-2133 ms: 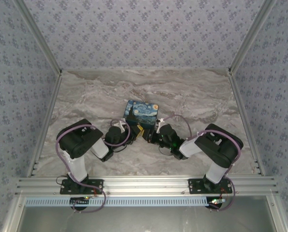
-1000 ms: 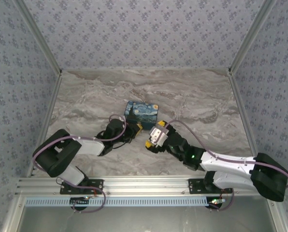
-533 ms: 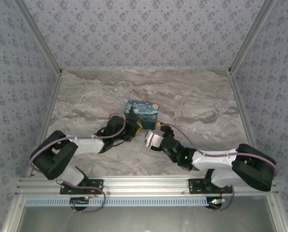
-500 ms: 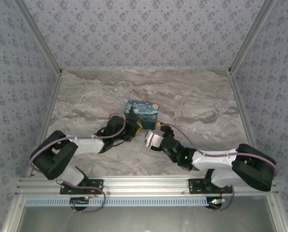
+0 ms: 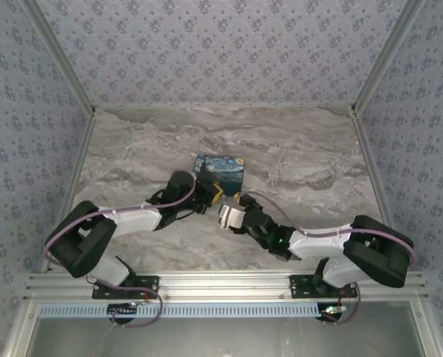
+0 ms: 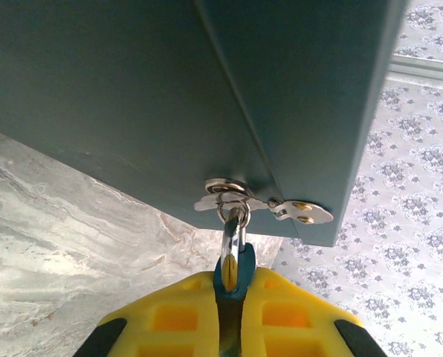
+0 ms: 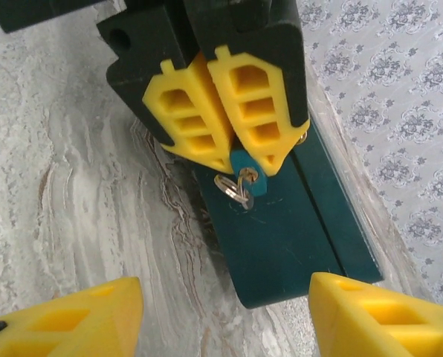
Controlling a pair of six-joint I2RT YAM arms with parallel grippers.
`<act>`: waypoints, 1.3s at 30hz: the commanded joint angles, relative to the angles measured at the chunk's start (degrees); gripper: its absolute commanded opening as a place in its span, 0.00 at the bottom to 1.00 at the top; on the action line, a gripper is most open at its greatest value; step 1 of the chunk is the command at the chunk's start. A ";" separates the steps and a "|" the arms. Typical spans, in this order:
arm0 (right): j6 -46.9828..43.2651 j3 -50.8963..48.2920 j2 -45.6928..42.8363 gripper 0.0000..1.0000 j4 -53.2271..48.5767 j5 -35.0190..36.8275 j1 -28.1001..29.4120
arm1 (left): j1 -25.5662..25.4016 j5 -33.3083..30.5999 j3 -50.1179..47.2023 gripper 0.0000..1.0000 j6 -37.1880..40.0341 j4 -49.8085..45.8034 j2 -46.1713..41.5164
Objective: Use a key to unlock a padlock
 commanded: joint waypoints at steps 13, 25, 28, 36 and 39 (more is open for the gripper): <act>-0.38 5.79 5.32 0.39 2.91 -2.16 -1.11 | 0.21 0.88 1.43 0.00 -0.90 -0.57 -1.65; -0.25 6.56 6.82 0.29 3.32 -1.53 -1.23 | 0.26 1.10 1.20 0.00 -1.18 -0.44 -1.67; -0.25 6.72 7.23 0.27 3.55 -1.45 -1.36 | 0.27 1.17 1.20 0.00 -1.23 -0.43 -1.60; 0.34 7.53 8.55 0.18 4.52 -0.72 -1.84 | 0.21 1.31 1.08 0.00 -1.16 -0.64 -1.66; 0.50 7.68 9.04 0.15 4.73 -0.31 -2.10 | 0.21 1.39 1.11 0.00 -1.22 -0.65 -1.75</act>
